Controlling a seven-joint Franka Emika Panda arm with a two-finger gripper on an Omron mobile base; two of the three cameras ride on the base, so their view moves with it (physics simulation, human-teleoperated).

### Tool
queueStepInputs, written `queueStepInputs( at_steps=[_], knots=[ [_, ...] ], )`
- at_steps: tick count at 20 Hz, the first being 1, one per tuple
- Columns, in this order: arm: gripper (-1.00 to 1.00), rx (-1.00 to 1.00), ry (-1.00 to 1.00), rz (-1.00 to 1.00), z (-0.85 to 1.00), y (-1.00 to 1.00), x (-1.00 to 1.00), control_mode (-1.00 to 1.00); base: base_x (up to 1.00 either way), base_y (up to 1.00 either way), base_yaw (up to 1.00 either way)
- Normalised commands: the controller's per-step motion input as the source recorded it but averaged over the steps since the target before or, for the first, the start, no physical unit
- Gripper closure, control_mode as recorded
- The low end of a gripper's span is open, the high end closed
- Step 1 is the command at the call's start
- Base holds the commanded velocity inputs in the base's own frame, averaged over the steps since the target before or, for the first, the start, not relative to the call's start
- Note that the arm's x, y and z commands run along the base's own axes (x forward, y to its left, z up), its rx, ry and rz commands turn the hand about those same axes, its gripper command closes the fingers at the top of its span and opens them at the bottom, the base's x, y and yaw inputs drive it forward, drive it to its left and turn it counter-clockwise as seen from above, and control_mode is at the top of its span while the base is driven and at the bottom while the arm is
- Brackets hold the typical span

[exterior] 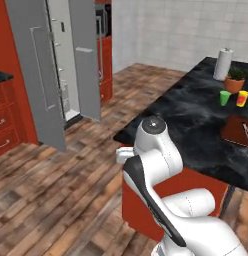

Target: Gather the bell pepper and tomato from the fridge and place them on a tray on the dining counter. Then gather the chicken drumsticks from the fridge and place them on the other tray.

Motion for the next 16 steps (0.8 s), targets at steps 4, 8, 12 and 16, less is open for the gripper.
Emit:
queueStepInputs(
  at_steps=[4,8,12,16],
  knots=[
    [-1.00,0.00,0.00,0.00,0.00,0.00,0.00,1.00,0.49,0.87,-0.44],
    [-1.00,0.00,0.00,0.00,0.00,0.00,0.00,1.00,0.31,0.99,-0.40],
    [-1.00,0.00,0.00,0.00,0.00,0.00,0.00,1.00,0.29,0.98,-0.40],
    [-1.00,0.00,0.00,0.00,0.00,0.00,0.00,1.00,0.32,0.96,-0.41]
  ],
)
